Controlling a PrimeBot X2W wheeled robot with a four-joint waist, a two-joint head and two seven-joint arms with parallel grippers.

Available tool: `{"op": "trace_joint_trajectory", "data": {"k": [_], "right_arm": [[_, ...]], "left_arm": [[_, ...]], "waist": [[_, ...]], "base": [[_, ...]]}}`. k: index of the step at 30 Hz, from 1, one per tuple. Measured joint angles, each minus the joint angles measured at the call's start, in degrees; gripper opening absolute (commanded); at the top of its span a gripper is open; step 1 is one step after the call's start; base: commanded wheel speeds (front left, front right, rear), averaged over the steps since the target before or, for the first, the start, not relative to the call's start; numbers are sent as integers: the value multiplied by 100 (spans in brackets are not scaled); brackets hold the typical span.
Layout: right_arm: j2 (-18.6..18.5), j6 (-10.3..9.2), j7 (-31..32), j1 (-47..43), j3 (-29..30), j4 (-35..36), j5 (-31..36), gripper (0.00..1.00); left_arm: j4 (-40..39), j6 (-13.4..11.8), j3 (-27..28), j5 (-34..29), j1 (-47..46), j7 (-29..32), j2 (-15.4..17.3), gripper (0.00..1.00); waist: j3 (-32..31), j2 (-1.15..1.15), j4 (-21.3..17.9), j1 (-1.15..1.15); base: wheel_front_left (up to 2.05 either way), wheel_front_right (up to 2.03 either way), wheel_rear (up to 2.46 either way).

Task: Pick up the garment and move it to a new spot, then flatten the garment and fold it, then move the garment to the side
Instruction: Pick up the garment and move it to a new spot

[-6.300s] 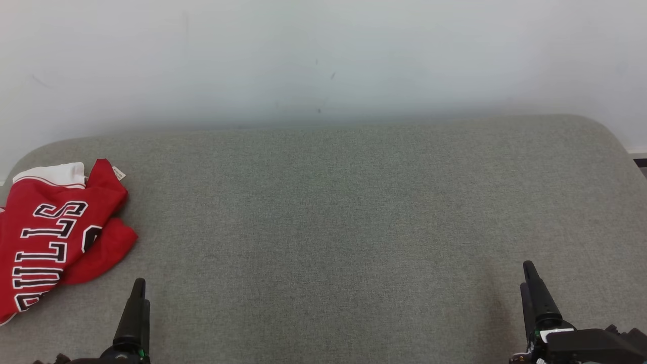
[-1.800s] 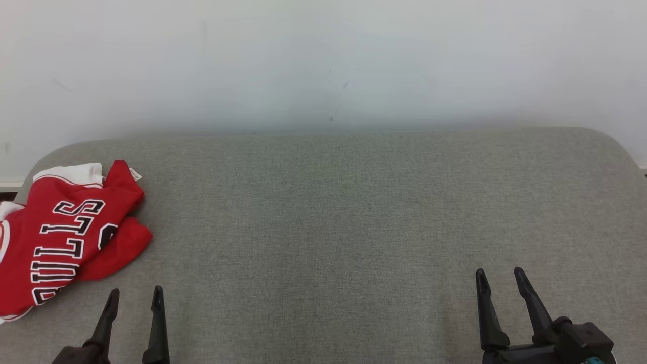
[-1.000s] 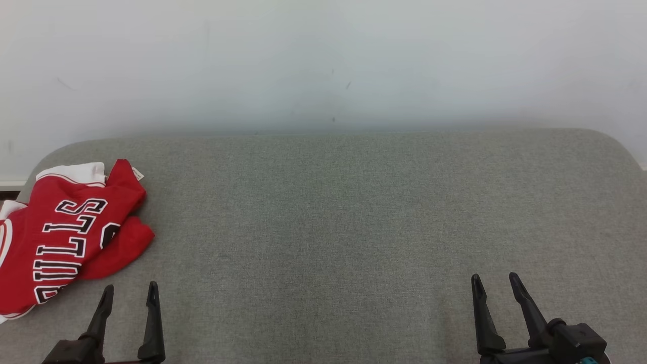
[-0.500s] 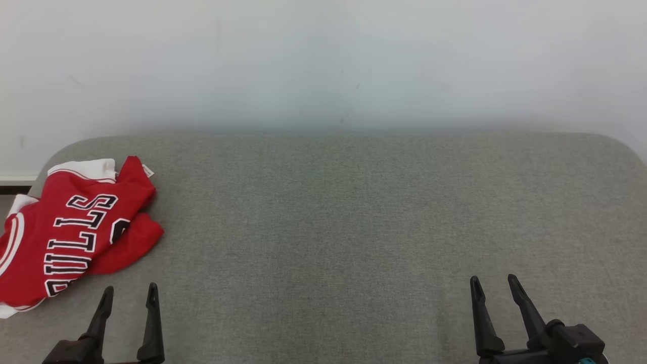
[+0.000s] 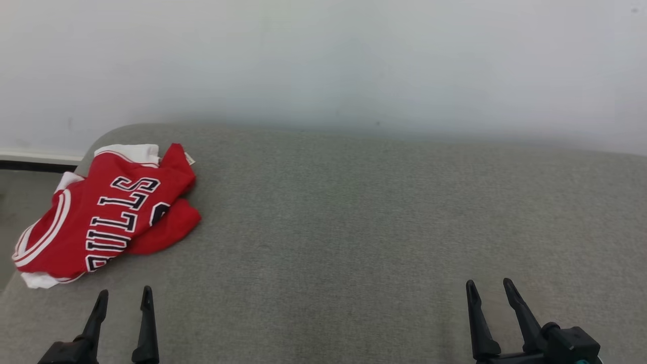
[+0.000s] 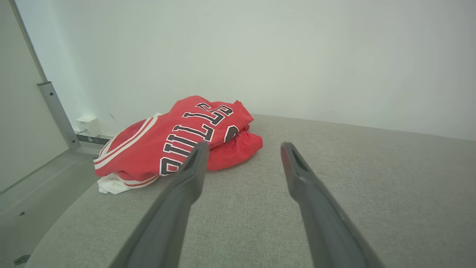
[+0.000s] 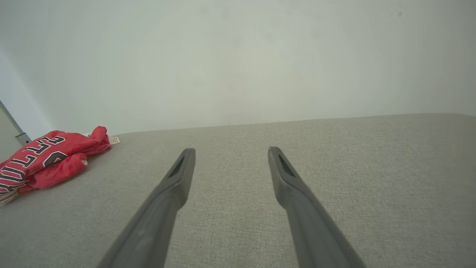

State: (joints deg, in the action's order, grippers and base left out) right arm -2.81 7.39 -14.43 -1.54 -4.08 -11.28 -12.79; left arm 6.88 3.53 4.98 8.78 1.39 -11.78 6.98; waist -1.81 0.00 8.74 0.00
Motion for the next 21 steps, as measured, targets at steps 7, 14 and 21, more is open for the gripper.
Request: {"op": "trace_joint_trajectory", "data": {"k": [7, 14, 21], "right_arm": [[1, 0, -4, -2, -29, -42, -33, 100], [0, 0, -20, -1, -96, -96, -84, 100], [1, 0, -24, 14, -140, -151, -122, 100]], "left_arm": [[47, -22, -25, 31, -3, 1, 47, 100], [49, -60, -20, 52, 2, 21, 118, 100], [53, -98, -49, 73, -2, 66, 153, 100]], "waist": [[-10, 0, 357, 0], [-18, 0, 799, 0], [-23, 0, 1170, 0]], "base": [[0, 0, 0], [0, 0, 0], [0, 0, 0]]}}
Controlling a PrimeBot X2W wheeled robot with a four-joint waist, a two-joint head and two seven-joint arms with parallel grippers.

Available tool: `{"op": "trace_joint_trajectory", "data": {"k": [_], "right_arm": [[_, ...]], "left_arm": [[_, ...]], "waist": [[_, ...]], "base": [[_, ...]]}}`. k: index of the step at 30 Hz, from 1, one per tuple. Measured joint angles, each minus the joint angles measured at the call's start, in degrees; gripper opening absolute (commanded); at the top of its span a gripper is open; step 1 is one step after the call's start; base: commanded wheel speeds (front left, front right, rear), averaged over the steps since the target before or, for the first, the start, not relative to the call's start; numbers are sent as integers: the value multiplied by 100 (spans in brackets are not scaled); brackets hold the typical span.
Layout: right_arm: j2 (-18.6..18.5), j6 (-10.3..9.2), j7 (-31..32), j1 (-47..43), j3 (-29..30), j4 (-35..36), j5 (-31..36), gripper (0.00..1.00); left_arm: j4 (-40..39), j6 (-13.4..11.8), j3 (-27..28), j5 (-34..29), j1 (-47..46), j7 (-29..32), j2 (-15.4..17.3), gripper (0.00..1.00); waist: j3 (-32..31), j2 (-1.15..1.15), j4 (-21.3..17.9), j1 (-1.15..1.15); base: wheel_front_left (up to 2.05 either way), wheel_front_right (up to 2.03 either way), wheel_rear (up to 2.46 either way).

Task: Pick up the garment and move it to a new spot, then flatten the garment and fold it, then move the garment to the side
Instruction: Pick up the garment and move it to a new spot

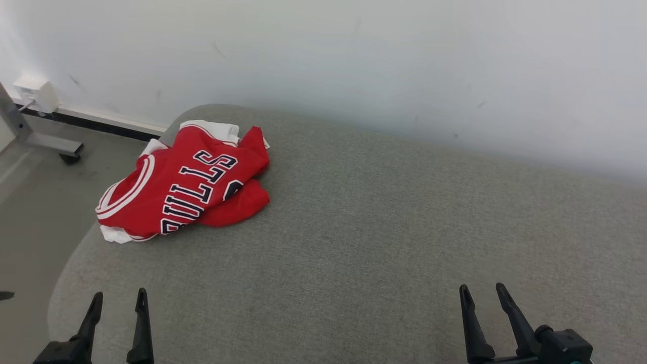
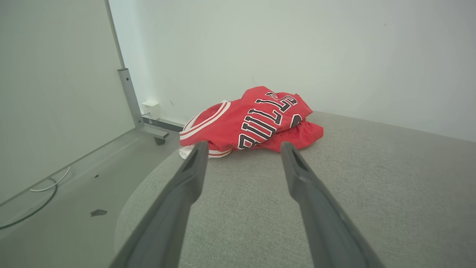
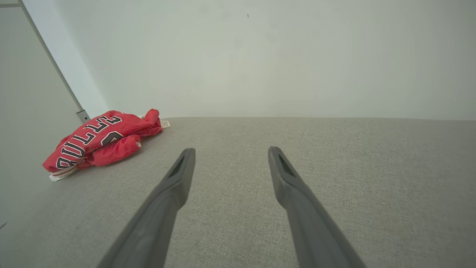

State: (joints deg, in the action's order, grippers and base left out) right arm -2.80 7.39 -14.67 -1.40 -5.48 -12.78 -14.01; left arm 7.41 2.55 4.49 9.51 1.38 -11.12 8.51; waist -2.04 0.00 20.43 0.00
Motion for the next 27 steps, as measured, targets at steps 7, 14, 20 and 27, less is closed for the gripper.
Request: {"op": "trace_joint_trajectory", "data": {"k": [7, 14, 20, 27], "right_arm": [[0, 0, -7, 18, -25, -48, -9, 100], [0, 0, -23, 27, -85, -92, -22, 100], [1, 0, -24, 54, -129, -107, -15, 100], [0, 0, -25, 170, -199, -182, -10, 100]], "left_arm": [[16, -8, 0, 43, 0, 3, 52, 100], [32, -53, -5, 71, 8, 3, 78, 100], [36, -102, 2, 111, 33, -4, 80, 100], [22, -154, 40, 153, 79, -51, 86, 100]], "waist": [[-4, 0, 355, 0], [-12, 0, 637, 0], [-10, 0, 790, 0], [19, 0, 822, 0]], "base": [[0, 0, 0], [0, 0, 0], [0, 0, 0], [0, 0, 0]]}}
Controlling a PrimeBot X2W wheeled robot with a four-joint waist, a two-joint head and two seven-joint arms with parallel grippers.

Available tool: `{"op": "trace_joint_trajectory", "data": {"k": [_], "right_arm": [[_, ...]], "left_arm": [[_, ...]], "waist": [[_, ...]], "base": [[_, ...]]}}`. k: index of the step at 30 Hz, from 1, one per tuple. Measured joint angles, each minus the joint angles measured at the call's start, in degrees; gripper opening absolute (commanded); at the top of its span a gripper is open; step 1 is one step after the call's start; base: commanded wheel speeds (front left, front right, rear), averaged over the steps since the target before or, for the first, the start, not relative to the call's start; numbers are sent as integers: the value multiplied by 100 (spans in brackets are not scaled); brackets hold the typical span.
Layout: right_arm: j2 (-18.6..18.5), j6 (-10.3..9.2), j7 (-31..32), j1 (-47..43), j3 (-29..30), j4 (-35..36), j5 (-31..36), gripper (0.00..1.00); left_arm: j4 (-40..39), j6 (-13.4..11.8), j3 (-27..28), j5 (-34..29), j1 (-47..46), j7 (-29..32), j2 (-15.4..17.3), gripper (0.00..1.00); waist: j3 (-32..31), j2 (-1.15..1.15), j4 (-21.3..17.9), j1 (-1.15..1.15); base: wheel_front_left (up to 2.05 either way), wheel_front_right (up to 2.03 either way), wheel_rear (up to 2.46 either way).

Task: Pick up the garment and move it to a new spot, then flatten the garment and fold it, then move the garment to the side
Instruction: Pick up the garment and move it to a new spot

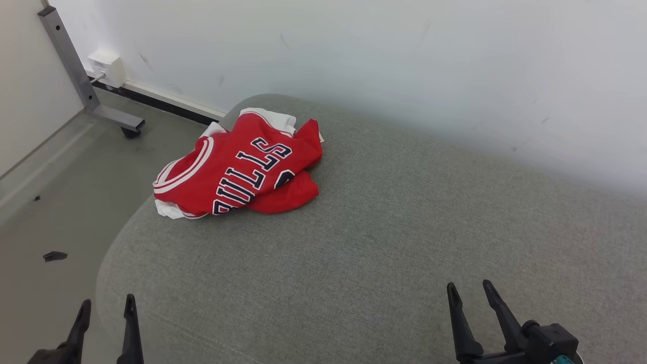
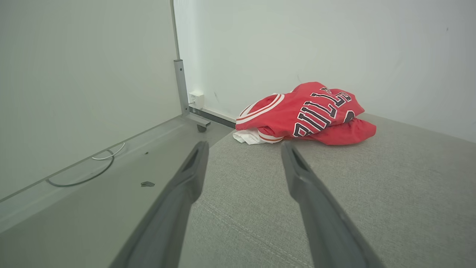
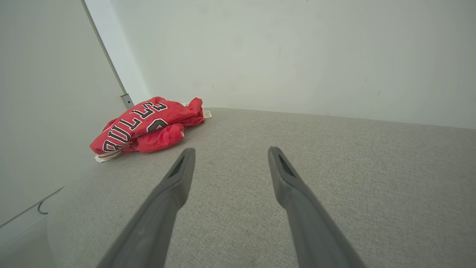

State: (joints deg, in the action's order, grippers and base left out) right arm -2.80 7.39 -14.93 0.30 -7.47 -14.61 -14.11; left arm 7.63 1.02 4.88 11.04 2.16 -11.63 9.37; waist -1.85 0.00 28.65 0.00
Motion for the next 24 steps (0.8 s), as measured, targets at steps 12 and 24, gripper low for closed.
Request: {"op": "trace_joint_trajectory", "data": {"k": [12, 24], "right_arm": [[0, 0, 0, 95, -56, -96, 1, 100], [-1, 0, -4, -13, 59, -87, 21, 100]], "left_arm": [[12, -56, -9, 71, 25, -47, 15, 100], [98, 37, -65, 196, -350, -4, 192, 100]], "waist": [[23, 0, 1, 0], [-37, 0, -79, 0]], "base": [[0, 0, 0], [0, 0, 0]]}}
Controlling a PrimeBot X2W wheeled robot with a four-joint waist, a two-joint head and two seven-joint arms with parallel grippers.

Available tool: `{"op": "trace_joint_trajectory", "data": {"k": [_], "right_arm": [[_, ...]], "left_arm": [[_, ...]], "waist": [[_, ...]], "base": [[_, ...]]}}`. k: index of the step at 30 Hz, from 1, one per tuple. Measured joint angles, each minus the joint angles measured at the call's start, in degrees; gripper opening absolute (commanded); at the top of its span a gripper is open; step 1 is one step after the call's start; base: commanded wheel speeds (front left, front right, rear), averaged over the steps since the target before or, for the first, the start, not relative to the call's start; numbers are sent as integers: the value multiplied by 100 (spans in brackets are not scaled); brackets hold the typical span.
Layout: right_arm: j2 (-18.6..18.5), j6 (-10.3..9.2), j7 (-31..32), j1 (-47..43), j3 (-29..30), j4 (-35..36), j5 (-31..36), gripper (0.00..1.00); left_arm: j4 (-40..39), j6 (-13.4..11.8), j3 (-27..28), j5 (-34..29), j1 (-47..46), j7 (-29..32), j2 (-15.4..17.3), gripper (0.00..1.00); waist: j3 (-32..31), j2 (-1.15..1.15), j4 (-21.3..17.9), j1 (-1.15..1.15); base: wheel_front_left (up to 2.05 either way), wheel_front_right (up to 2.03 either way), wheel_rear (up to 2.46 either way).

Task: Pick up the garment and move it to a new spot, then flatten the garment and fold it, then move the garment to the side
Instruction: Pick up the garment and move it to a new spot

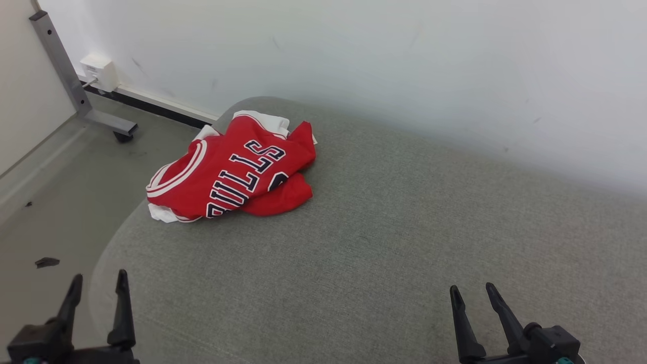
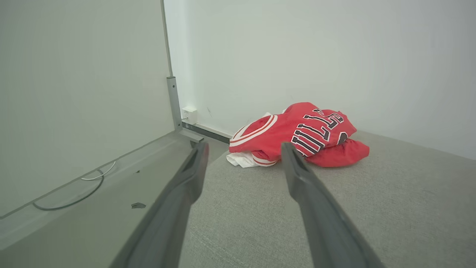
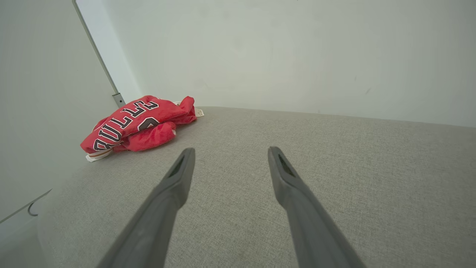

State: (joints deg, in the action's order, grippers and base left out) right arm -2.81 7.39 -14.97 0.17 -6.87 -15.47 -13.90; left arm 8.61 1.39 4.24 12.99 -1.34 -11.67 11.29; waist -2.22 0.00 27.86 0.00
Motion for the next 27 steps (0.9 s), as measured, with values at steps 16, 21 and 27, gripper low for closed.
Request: {"op": "trace_joint_trajectory", "data": {"k": [16, 21, 27], "right_arm": [[3, 0, 258, 291, 259, 454, 512, 100], [2, 0, 344, 417, 393, 720, 727, 100], [0, 0, 398, 531, 528, 983, 859, 100]], "left_arm": [[236, 219, 348, 448, -1434, -101, 502, 100], [545, 324, 530, 646, -2095, -177, 816, 100], [987, 443, 655, 820, -2861, -224, 1205, 100]], "waist": [[558, 0, -684, 0], [932, 0, -965, 0], [1392, 0, -1332, 1]], "base": [[0, 0, 0], [0, 0, 0], [0, 0, 0]]}}
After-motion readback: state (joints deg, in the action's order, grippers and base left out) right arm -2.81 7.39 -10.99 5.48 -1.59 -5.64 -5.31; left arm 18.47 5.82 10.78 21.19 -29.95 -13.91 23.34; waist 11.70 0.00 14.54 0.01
